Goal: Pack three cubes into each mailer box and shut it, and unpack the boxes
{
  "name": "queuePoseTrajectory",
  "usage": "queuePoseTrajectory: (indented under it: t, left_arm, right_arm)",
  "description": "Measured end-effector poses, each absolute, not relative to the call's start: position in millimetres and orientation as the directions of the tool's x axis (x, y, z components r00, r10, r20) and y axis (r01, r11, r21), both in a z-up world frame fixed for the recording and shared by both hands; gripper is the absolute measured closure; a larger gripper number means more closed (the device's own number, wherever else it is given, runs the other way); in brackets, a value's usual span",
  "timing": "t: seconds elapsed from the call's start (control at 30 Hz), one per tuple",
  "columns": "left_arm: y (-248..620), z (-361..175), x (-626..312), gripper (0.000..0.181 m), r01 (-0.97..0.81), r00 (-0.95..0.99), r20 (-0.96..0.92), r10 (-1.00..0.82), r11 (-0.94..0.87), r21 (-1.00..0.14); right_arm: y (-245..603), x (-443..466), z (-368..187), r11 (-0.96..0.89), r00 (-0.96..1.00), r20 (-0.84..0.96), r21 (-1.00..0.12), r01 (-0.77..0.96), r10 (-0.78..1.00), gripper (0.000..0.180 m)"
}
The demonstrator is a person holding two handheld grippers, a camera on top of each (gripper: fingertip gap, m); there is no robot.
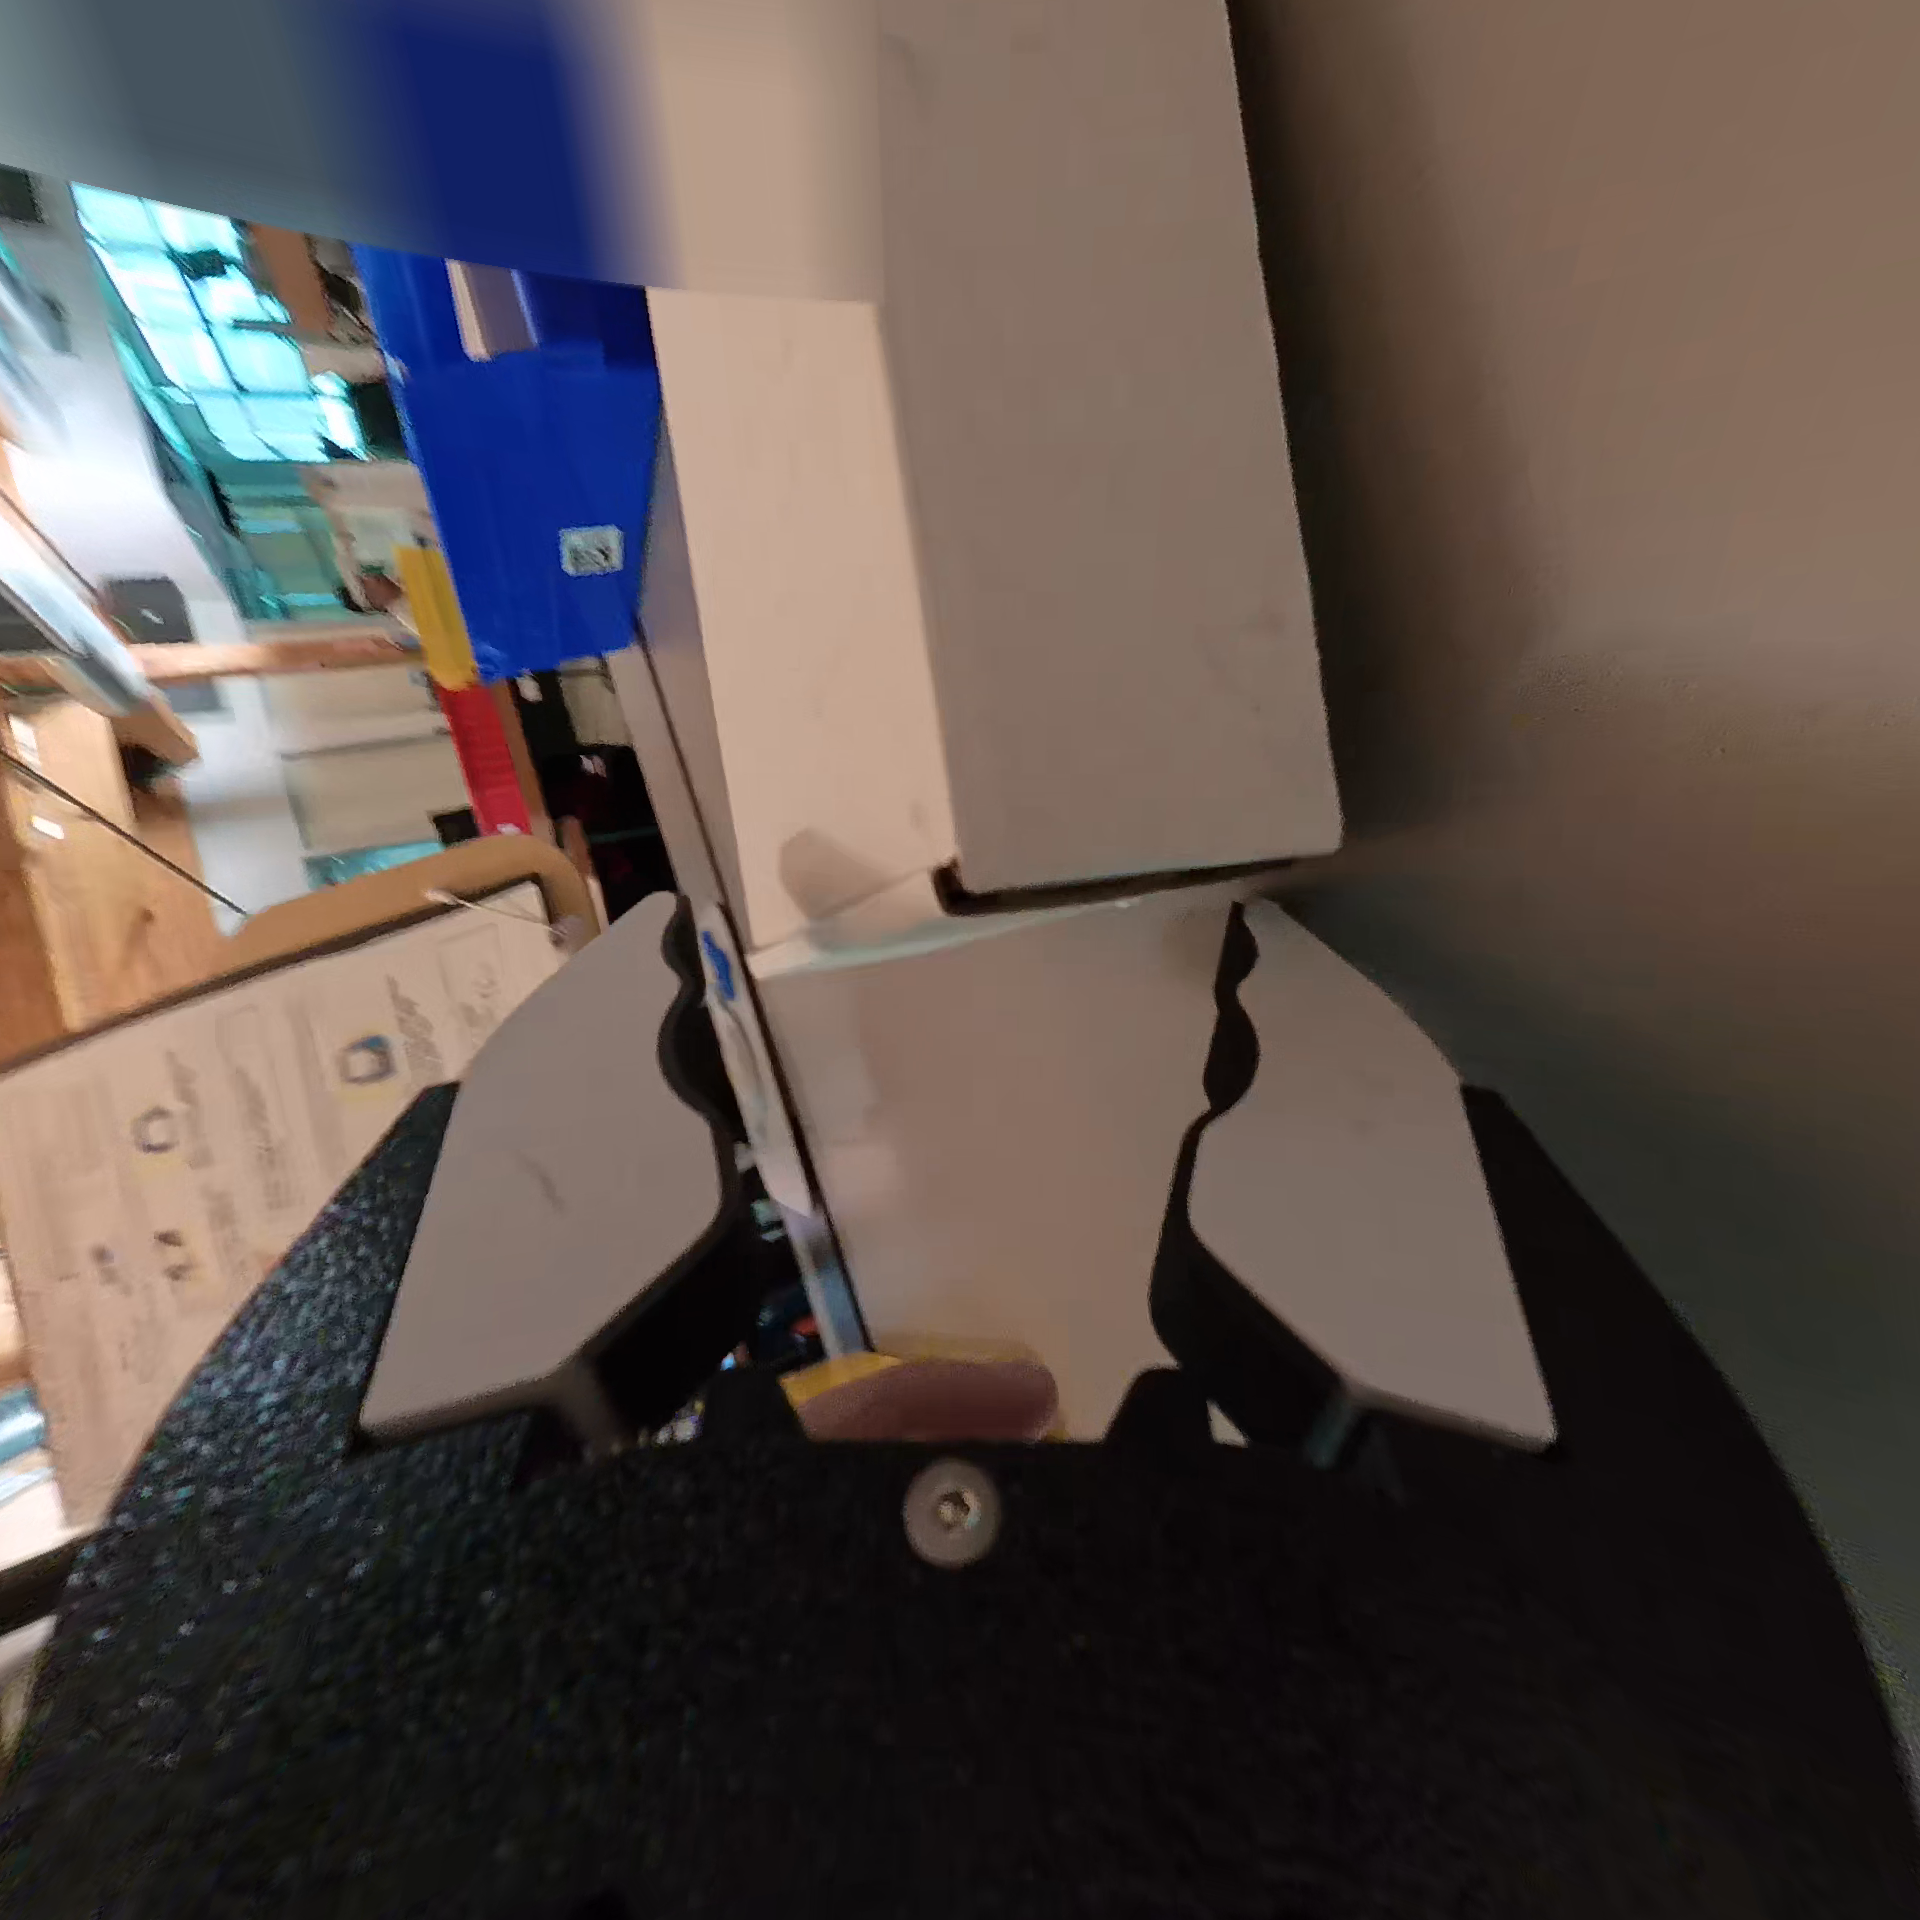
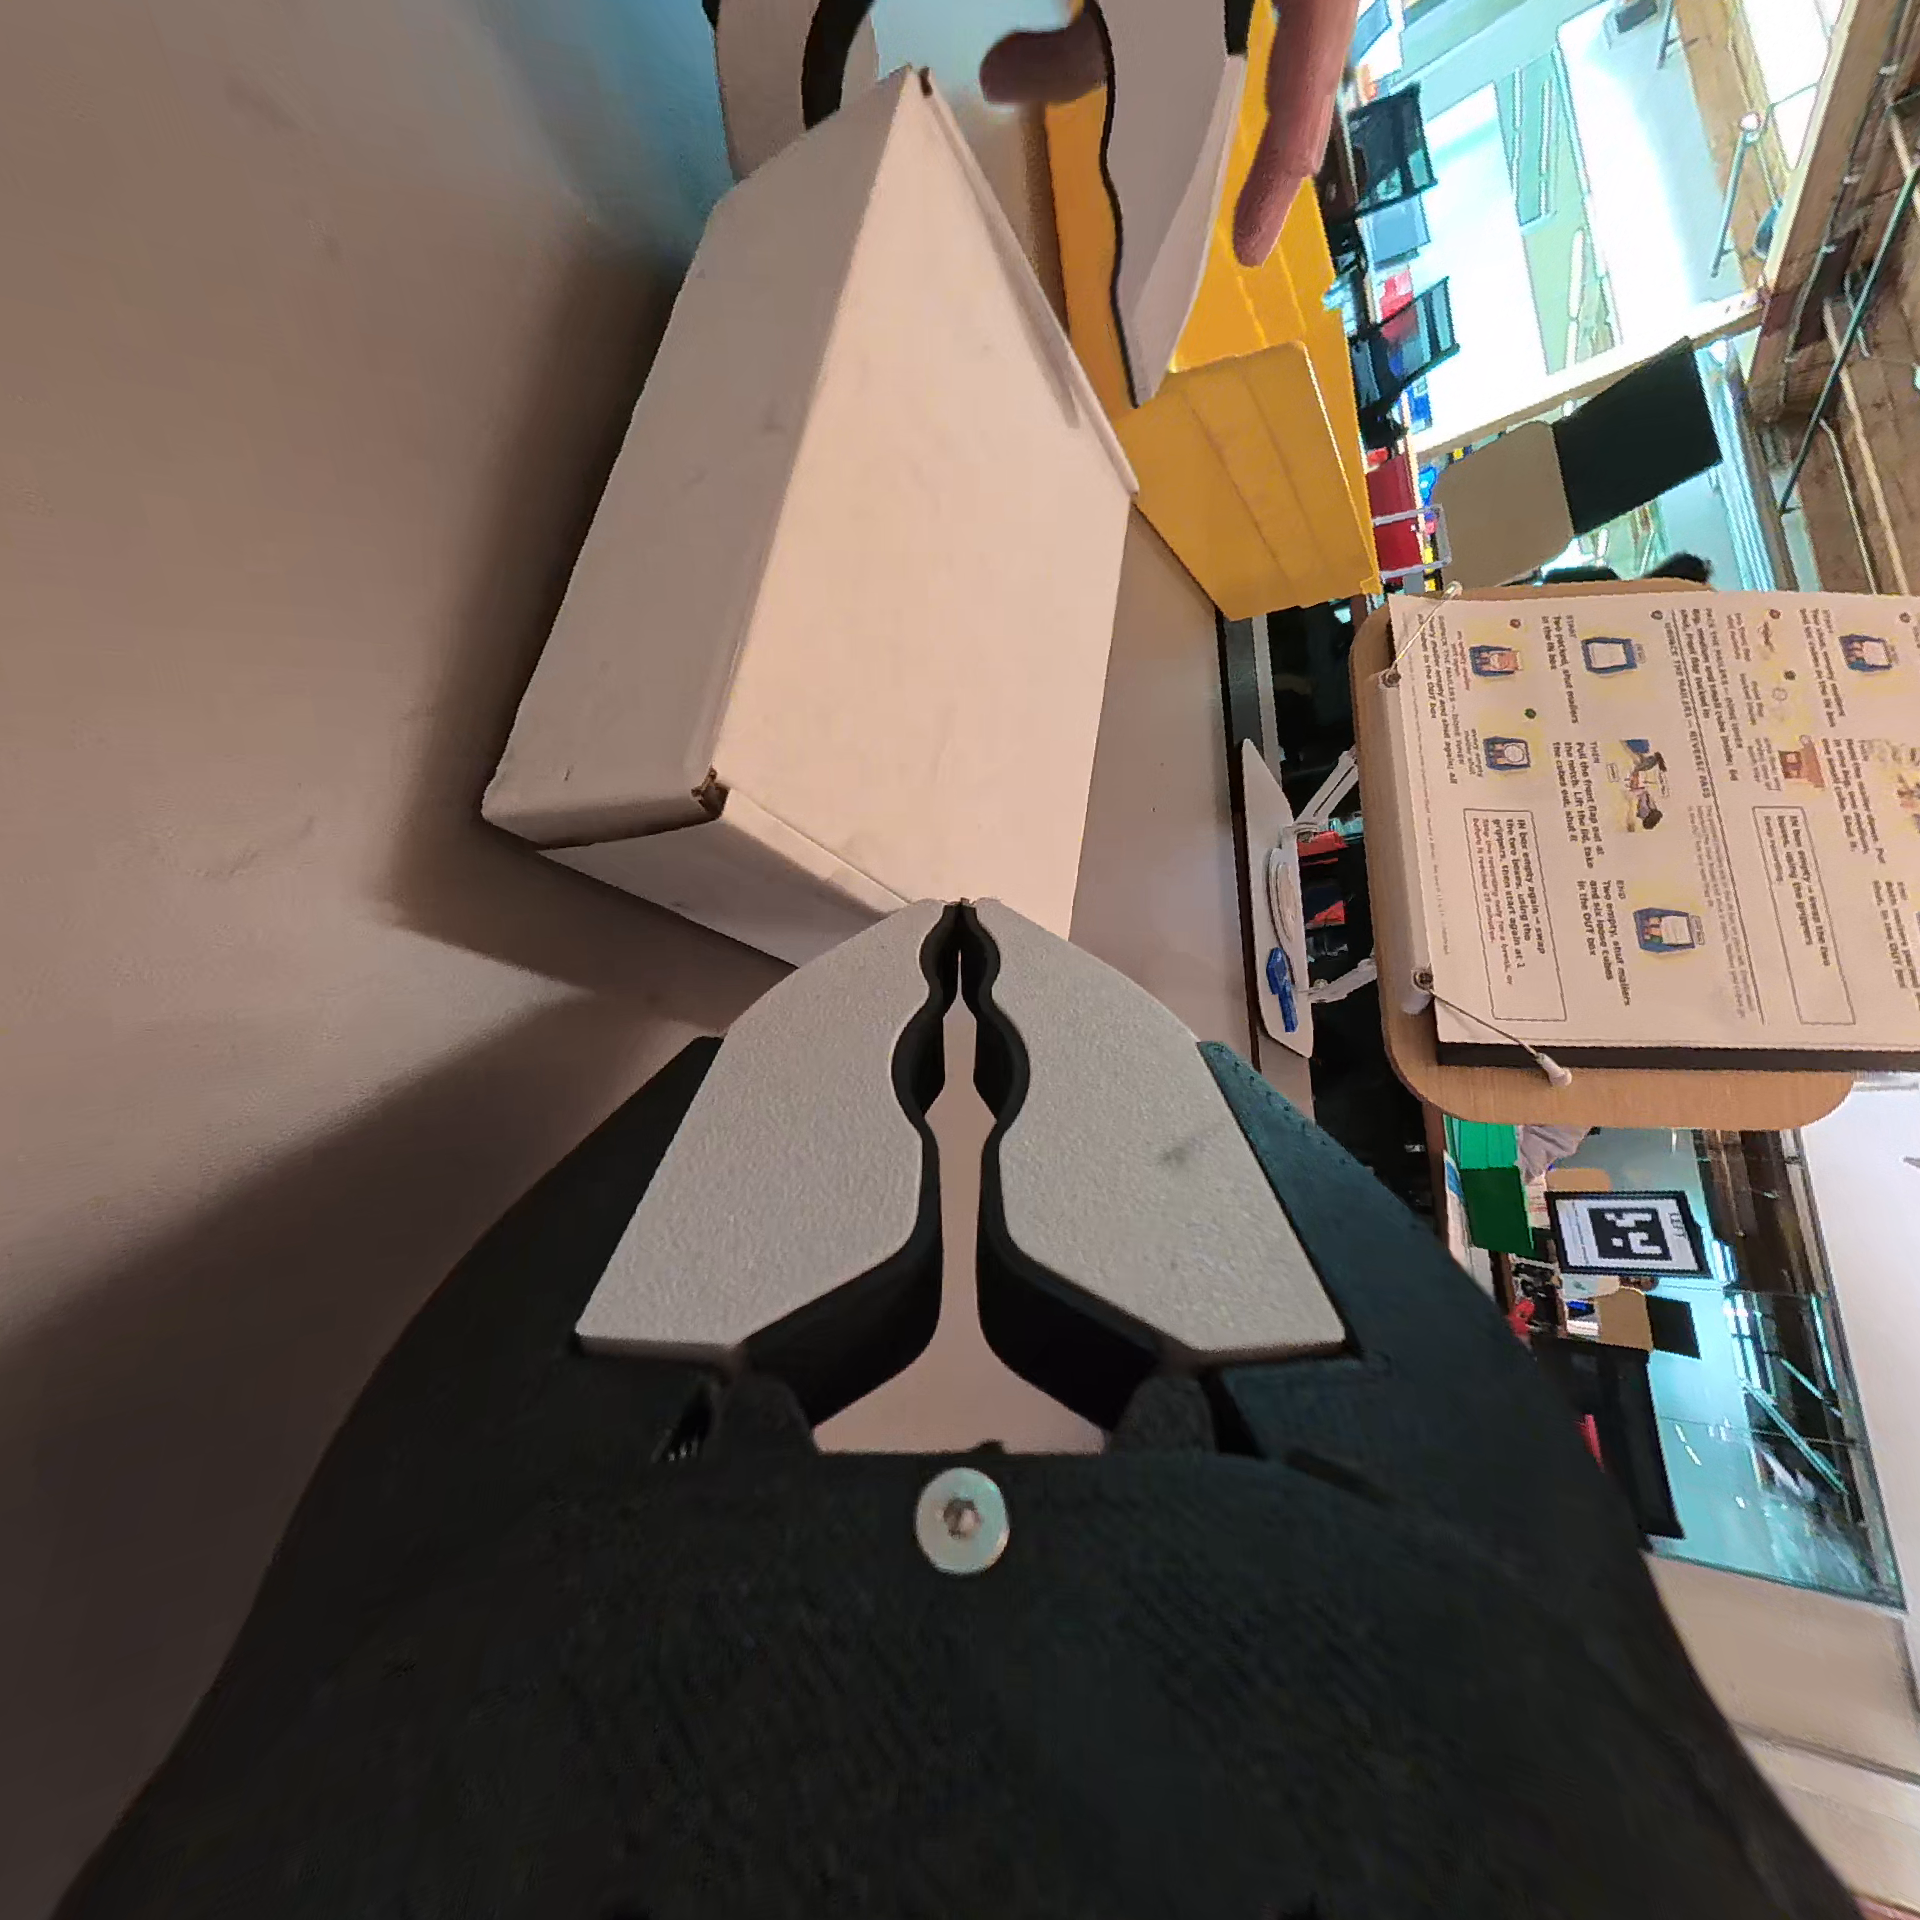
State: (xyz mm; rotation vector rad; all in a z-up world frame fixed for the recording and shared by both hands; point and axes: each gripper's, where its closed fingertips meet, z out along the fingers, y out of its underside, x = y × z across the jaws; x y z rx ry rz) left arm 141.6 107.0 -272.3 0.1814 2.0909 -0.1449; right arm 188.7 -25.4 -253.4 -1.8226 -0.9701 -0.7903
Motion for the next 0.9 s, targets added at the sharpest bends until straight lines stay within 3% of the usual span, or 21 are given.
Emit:
queuePoseTrajectory:
  t: [0.1,0.3,0.4,0.43,0.53,0.6,0.7,0.9]
  left_arm:
    - [93,-266,149,0.078,0.283,-0.420,-0.898,0.130,0.959,0.007]
    - [80,-266,158,0.106,0.371,-0.237,-0.934,0.269,0.913,0.169]
    - [77,-268,155,0.107,0.352,-0.274,-0.938,0.214,0.930,0.110]
    - [77,-268,154,0.107,0.329,-0.304,-0.935,0.183,0.941,0.078]
    - [76,-260,150,0.107,0.230,-0.450,-0.893,-0.024,0.963,-0.142]
    - [71,-246,146,0.107,0.139,-0.538,-0.801,-0.264,0.909,-0.393]
    - [66,-225,142,0.108,-0.031,-0.644,-0.501,-0.578,0.674,-0.738]
    - [75,-245,131,0.109,-0.279,-0.727,-0.054,-0.685,0.367,-0.887]
  right_arm:
    - [-27,190,-253,-0.284,0.520,0.811,-0.449,0.847,0.269,0.180]
    - [-31,195,-254,-0.288,0.572,0.787,-0.506,0.813,0.232,0.180]
    - [-36,196,-253,-0.307,0.636,0.741,-0.567,0.765,0.217,0.180]
    - [-37,195,-247,-0.300,0.671,0.716,-0.608,0.735,0.194,0.179]
    - [-43,187,-208,-0.164,0.803,0.585,-0.786,0.596,0.114,0.140]
    - [-49,178,-177,-0.056,0.872,0.477,-0.873,0.485,0.108,0.132]
    - [-55,166,-145,0.045,0.900,0.418,-0.908,0.416,0.123,0.127]
    - [-27,175,-170,-0.103,0.882,0.459,-0.877,0.469,0.110,0.110]
